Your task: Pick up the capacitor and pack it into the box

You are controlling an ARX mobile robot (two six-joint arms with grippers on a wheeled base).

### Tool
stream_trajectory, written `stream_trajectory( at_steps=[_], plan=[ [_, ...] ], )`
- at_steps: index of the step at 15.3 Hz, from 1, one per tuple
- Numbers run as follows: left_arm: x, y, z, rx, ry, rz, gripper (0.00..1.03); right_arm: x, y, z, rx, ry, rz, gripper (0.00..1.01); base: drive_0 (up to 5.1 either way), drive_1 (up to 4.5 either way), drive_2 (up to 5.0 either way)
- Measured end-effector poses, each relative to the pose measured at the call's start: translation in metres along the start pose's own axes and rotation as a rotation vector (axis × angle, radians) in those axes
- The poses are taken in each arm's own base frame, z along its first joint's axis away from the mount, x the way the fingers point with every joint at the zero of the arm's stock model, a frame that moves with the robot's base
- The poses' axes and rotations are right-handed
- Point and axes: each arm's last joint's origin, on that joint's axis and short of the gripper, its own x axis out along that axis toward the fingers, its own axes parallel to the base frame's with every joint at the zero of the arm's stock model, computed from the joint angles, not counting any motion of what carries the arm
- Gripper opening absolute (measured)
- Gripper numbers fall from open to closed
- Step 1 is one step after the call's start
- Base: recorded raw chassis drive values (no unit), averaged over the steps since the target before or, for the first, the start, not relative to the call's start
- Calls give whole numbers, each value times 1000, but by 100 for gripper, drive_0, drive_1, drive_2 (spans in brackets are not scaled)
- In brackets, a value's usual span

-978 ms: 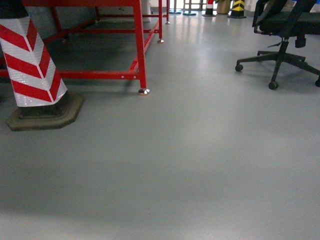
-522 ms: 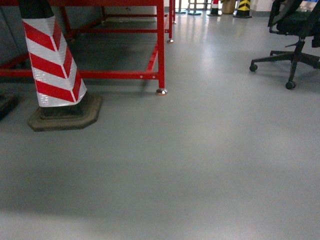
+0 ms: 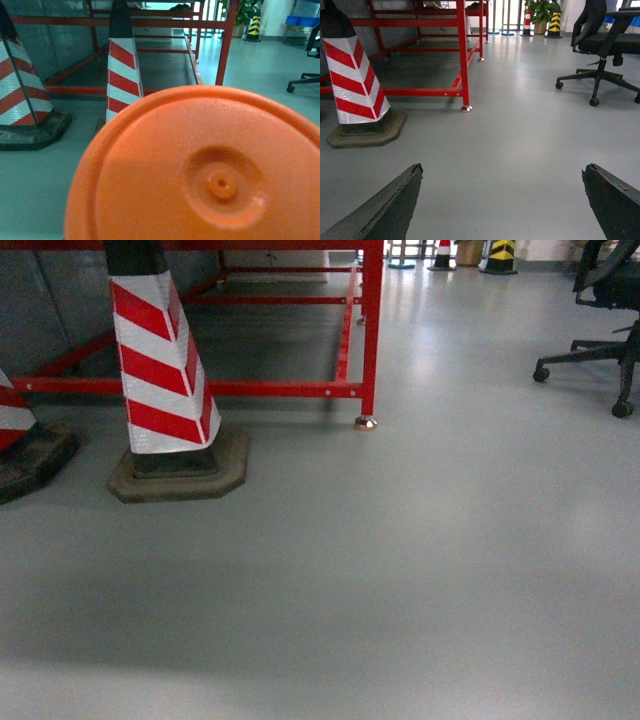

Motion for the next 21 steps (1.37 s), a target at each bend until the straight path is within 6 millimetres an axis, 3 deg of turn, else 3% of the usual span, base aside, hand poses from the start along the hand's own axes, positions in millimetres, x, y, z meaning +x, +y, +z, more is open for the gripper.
stream_trajectory(
  at_steps=[21],
  plan=[
    [0,0,0,0,0,0,43,0,0,0,0,2,0,98,-513,233,233]
  ],
)
